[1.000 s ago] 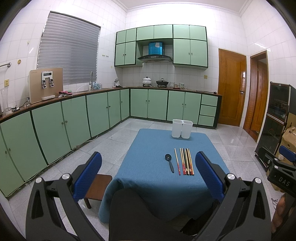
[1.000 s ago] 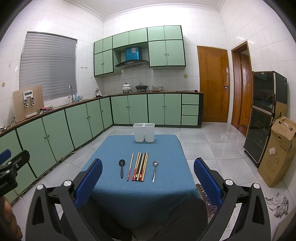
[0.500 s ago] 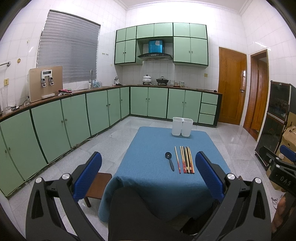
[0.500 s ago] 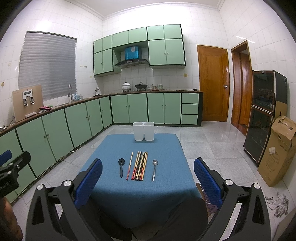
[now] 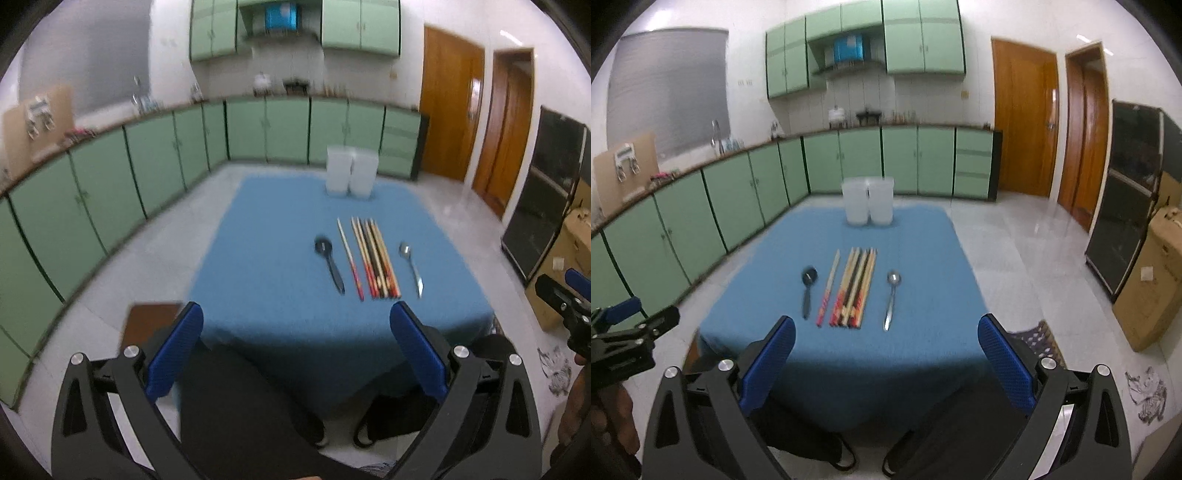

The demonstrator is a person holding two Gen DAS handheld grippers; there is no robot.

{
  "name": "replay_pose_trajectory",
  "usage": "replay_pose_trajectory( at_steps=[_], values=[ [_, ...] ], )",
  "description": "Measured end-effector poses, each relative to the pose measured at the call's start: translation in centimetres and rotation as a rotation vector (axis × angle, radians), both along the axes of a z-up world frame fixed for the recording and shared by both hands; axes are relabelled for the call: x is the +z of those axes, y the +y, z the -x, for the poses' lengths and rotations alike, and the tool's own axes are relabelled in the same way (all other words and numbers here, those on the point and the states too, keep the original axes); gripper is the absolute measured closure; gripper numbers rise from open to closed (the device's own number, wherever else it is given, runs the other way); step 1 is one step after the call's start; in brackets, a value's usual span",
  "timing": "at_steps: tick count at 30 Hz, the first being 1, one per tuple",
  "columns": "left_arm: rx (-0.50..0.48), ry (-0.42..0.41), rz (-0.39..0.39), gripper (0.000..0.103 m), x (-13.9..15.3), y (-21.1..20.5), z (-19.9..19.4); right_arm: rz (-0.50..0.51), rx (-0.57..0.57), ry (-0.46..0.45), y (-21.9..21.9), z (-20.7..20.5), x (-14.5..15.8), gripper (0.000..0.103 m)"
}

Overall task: Organize utensils
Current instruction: 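Grasp the metal spoon handle with the right tool while the left tool approaches the black spoon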

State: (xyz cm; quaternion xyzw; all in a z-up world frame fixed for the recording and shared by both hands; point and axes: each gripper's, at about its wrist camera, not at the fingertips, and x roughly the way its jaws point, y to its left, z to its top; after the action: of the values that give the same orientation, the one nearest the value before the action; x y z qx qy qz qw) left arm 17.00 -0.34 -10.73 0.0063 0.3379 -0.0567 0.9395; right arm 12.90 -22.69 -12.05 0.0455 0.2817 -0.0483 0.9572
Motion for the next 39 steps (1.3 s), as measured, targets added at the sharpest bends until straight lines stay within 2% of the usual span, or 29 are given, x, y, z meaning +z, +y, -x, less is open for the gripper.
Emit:
replay_pose_trajectory(
  at_steps=[4, 8, 12, 16, 21, 25, 28, 31, 33, 34, 35, 36, 38, 39],
  values=[
    [-0.046, 0.116, 0.058, 0.005, -4.6, -0.9, -5.4, 0.027, -0.003, 0.068, -0.6, -4.4, -4.0, 0.006],
    [-0.042, 0.189, 0.055, 0.005, -8.1, -2.1, -9.5, 0.007, 0.010, 0.134, -1.2, -8.4, -7.8, 0.008],
    [-0.050, 0.251, 0.049, 0.005, -11.0, -3.1, -13.0, -0.001, 0.028, 0.187, -1.2, -11.4, -10.8, 0.019],
    [-0.044, 0.297, -0.009, 0.005, -13.5, -4.5, -15.6, -0.006, 0.034, 0.229, -1.4, -14.0, -13.7, 0.030],
    [-0.026, 0.332, -0.020, 0.005, -15.6, -5.0, -17.6, -0.044, 0.038, 0.273, -2.2, -16.1, -16.1, 0.047],
    [-0.023, 0.298, -0.066, 0.005, -15.8, -5.9, -18.0, -0.042, 0.053, 0.259, -2.3, -16.7, -16.8, 0.048],
    [-0.012, 0.279, -0.075, 0.004, -15.7, -6.2, -18.5, -0.014, 0.076, 0.239, -2.2, -16.9, -16.9, 0.055],
    [-0.020, 0.257, -0.077, 0.004, -15.7, -6.2, -18.5, 0.002, 0.079, 0.229, -2.6, -17.4, -16.9, 0.076],
    [-0.029, 0.251, -0.066, 0.006, -15.6, -6.0, -18.4, 0.006, 0.076, 0.228, -3.2, -17.6, -16.8, 0.085],
    [-0.032, 0.246, -0.057, 0.012, -15.4, -5.9, -18.1, 0.003, 0.078, 0.228, -3.4, -17.7, -16.7, 0.087],
    [-0.038, 0.233, -0.049, 0.026, -15.2, -5.7, -17.8, 0.001, 0.081, 0.228, -3.6, -17.7, -16.7, 0.090],
    [-0.048, 0.220, -0.036, 0.034, -14.9, -5.6, -17.5, -0.001, 0.083, 0.226, -3.7, -17.7, -16.6, 0.092],
    [-0.079, 0.211, 0.003, 0.063, -14.5, -5.5, -17.0, -0.005, 0.090, 0.225, -3.7, -17.8, -16.6, 0.093],
    [-0.086, 0.212, 0.020, 0.068, -14.5, -5.4, -17.0, -0.006, 0.092, 0.223, -3.7, -17.9, -16.6, 0.093]
  ],
)
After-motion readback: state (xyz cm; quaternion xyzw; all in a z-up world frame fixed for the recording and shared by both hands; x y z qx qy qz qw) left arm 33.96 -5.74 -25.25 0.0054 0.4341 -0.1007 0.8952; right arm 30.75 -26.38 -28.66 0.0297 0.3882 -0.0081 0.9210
